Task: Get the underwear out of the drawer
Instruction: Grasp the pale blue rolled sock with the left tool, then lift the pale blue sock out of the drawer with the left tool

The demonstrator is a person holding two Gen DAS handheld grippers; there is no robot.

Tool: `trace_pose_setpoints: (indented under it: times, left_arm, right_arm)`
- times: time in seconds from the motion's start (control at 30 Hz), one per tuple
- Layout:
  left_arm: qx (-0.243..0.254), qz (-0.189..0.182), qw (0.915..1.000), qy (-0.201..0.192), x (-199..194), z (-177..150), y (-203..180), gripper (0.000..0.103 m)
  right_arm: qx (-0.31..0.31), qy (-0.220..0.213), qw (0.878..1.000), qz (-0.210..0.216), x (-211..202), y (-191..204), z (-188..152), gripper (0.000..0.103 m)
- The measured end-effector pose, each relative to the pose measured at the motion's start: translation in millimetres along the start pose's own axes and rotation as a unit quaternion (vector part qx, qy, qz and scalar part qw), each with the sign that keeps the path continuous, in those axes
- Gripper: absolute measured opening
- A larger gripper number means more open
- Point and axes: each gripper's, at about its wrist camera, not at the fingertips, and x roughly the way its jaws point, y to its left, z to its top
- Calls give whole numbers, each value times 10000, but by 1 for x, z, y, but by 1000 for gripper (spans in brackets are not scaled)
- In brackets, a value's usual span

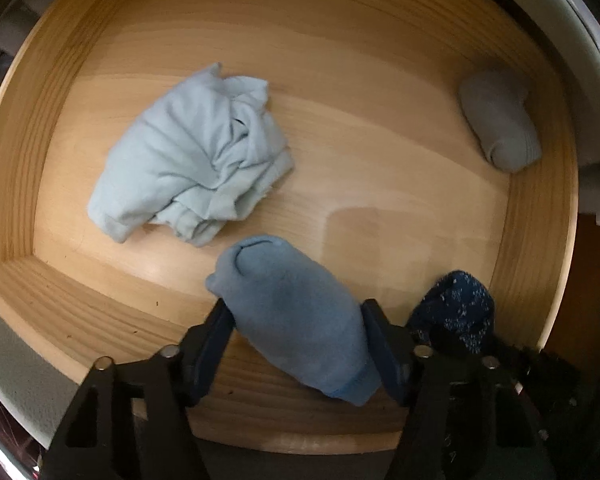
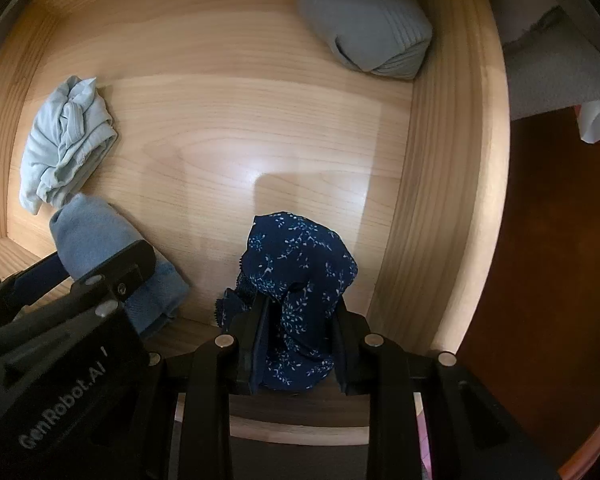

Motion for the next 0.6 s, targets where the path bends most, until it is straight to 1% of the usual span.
trace_pose_setpoints:
  times: [0.13,0.2,0.3,0.6]
  left_arm:
    - [267,-10,9996,6,0,1,-4,55]
    - [400,26,9992,-13,-3,4,-4,53]
    - [570,101,9983,-48,-5,14,-1,52]
    - [947,7,9955,-17,-15,22,15,49]
  right_arm:
    - [2,-1,10000,0,0,0,1,24]
    - [-21,2,10000,-13,0,0,2,24]
    - [4,-5,10000,2,0,0,1,25]
    - [18,18,10000,-35,0,0,3,25]
